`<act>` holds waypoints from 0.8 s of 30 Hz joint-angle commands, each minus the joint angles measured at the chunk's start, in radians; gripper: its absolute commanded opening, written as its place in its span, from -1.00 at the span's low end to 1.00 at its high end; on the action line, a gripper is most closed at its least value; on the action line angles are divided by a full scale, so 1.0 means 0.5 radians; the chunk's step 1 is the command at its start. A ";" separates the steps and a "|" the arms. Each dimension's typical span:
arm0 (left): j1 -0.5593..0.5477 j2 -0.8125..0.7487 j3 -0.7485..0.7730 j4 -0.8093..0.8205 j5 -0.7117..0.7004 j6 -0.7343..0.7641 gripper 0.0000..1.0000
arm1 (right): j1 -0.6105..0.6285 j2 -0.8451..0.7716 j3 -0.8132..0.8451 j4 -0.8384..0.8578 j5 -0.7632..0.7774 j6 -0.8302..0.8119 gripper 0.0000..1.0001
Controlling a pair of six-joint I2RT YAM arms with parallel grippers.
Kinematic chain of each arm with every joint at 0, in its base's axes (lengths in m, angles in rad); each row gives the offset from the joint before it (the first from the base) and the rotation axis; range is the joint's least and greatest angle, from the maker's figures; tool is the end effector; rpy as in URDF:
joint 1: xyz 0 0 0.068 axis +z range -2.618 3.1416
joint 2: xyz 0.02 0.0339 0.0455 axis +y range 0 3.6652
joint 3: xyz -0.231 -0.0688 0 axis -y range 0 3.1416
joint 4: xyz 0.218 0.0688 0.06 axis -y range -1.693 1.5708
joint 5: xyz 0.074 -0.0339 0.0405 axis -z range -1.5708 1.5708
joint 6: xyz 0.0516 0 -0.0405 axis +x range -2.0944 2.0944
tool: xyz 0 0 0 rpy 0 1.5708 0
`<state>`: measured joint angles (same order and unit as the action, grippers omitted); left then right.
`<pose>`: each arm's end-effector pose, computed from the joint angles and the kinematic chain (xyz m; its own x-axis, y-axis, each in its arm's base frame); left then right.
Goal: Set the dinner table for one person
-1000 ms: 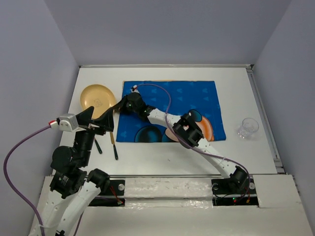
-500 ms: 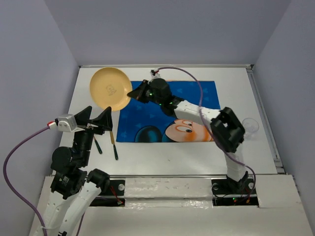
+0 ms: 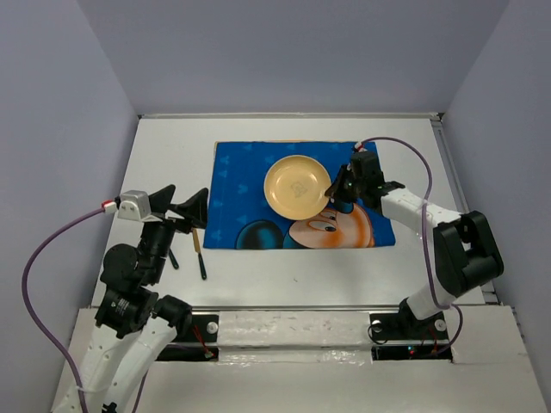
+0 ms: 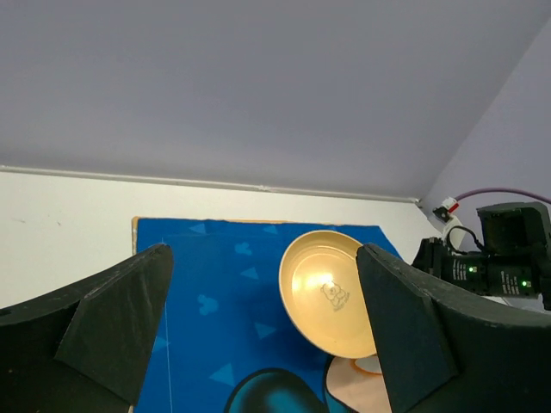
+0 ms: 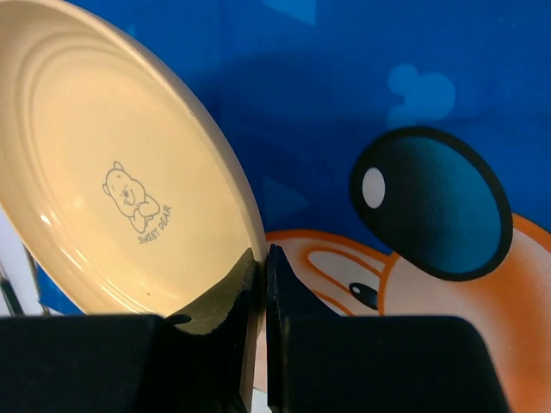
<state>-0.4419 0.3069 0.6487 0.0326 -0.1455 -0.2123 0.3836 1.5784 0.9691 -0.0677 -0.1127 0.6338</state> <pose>0.0949 -0.0366 0.3586 0.2597 -0.3535 -0.8987 0.3641 0.8978 -0.2479 0.3062 0.1298 0.1905 -0.7365 0.3373 -0.5863 -0.0211 0.8549 0.5184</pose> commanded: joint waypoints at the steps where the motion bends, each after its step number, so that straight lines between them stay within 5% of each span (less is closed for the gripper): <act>1: 0.068 0.064 -0.006 0.097 0.101 -0.020 0.98 | -0.058 -0.022 0.040 -0.092 -0.158 -0.264 -1.00; 24: 0.163 0.190 -0.009 0.116 0.242 -0.039 0.98 | -0.163 0.267 0.234 -0.107 -0.351 -0.313 -1.00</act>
<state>-0.3645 0.3965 0.6472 0.0383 -0.0513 -0.2291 0.3069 1.7473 1.0267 -0.1497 -0.2302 0.4892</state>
